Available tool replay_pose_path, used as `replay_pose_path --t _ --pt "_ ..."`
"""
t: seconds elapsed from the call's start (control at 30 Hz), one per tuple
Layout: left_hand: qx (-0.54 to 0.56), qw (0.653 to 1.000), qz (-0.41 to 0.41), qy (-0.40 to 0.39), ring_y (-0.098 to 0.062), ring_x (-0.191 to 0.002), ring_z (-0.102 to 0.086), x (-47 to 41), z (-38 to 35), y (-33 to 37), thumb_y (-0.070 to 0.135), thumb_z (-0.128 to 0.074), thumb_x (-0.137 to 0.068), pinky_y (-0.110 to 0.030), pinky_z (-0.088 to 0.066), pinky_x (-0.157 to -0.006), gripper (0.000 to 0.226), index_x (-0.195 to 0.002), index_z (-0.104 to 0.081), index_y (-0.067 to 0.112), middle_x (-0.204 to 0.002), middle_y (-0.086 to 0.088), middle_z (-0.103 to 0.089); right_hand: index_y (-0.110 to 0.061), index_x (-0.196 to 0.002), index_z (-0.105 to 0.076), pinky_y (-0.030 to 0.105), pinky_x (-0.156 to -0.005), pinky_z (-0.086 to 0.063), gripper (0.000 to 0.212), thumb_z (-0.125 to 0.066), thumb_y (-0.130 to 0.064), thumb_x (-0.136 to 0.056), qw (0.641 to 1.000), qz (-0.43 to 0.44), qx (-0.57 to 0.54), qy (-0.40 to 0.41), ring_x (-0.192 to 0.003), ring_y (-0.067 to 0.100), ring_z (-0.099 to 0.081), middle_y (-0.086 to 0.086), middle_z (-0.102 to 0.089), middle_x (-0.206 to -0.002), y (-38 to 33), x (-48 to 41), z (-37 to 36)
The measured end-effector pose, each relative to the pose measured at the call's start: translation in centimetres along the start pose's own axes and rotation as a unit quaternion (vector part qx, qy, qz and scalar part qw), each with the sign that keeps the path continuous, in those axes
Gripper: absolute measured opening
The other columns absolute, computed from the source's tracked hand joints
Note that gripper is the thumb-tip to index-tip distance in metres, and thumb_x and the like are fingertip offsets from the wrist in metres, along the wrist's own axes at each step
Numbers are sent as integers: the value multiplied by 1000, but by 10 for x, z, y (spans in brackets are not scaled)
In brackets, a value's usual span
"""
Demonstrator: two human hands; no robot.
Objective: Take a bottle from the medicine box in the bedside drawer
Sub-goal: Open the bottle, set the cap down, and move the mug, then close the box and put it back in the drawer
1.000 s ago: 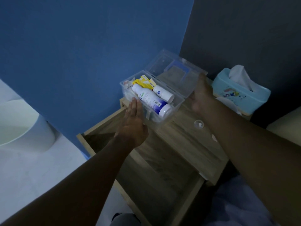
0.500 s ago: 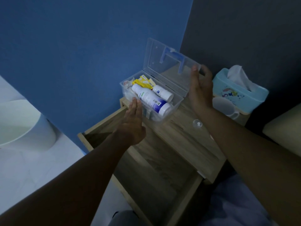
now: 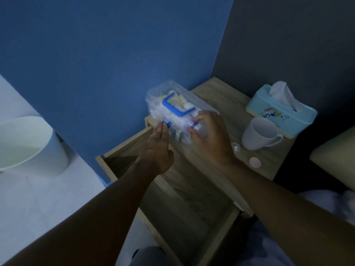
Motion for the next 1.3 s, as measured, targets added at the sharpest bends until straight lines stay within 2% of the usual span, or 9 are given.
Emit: replay_pose_path --t 0.2,0.27,0.37,0.47,0.57,0.87,1.1,1.2,1.3 --pt "92 992 74 37 -27 -144 -31 -6 -2 -20 20 -57 -92 -44 -39 -110 72 -154 -21 16 -158 -8 -30 -8 -130 -64 47 -109 -43 34 -57 -19 -99 986 70 150 -32 -136 27 -51 11 -61 -139 -10 5 -15" --pt "143 983 98 58 -16 -117 -53 -12 -3 -25 19 -58 -92 -24 -49 -84 58 -146 -37 14 -140 -7 -51 -2 -132 -61 50 -113 -41 35 -58 -13 -99 987 68 139 -37 -137 29 -50 14 -60 -140 -10 7 -20" --pt "232 962 111 91 0 -80 -49 -21 -3 -28 21 -57 -94 -11 -33 -60 47 -139 -44 16 -113 7 -55 0 -130 -62 48 -113 -42 35 -60 -11 -97 989 56 134 -21 -135 26 -53 15 -62 -137 -9 10 -21" --pt "355 918 123 128 -2 -87 -60 -31 -3 -32 23 -61 -92 -17 -46 -65 38 -129 -55 22 -117 7 -64 1 -127 -64 48 -112 -43 35 -62 -7 -93 991 49 124 1 -132 26 -55 15 -64 -134 -10 10 -21" --pt "365 894 147 214 -6 -82 -65 -32 6 -41 25 -74 -83 -21 -52 -68 28 -108 -64 22 -95 7 -69 1 -127 -65 48 -111 -43 36 -63 -6 -91 992 43 119 10 -132 26 -56 15 -64 -134 -11 10 -21" --pt "280 916 56 281 -9 -97 -68 -26 25 -31 34 -73 -85 -30 -58 -86 42 -121 -68 13 -110 -1 -73 -1 -127 -65 47 -112 -42 35 -63 -7 -93 994 36 101 29 -133 24 -55 14 -63 -135 -8 13 -22" --pt "169 933 25 316 -3 -62 -58 -23 23 -8 32 -52 -99 -17 -45 -54 27 -115 -68 17 -88 -3 -73 -1 -128 -65 49 -114 -39 35 -62 -4 -92 995 31 87 29 -134 25 -54 14 -62 -136 -8 14 -23" --pt "126 951 -5 281 0 -77 -66 -19 11 -2 30 -34 -104 -11 -51 -61 39 -137 -50 15 -102 -6 -70 -3 -130 -63 48 -115 -38 36 -61 -6 -94 996 29 86 17 -137 23 -51 12 -60 -139 -7 14 -24" --pt "129 972 -18 194 -31 -129 -53 -19 -13 5 18 -40 -100 -42 -47 -104 61 -155 -15 9 -147 -22 -44 -4 -131 -62 47 -116 -37 36 -60 -8 -95 996 31 83 13 -138 22 -50 11 -59 -140 -4 14 -25"
Point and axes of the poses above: each hand's wrist, its own x-axis away from the middle knuckle, its own z-axis out of the back of the hand, y = z × x, the point moved 6 cm from there along -x, towards the middle knuckle
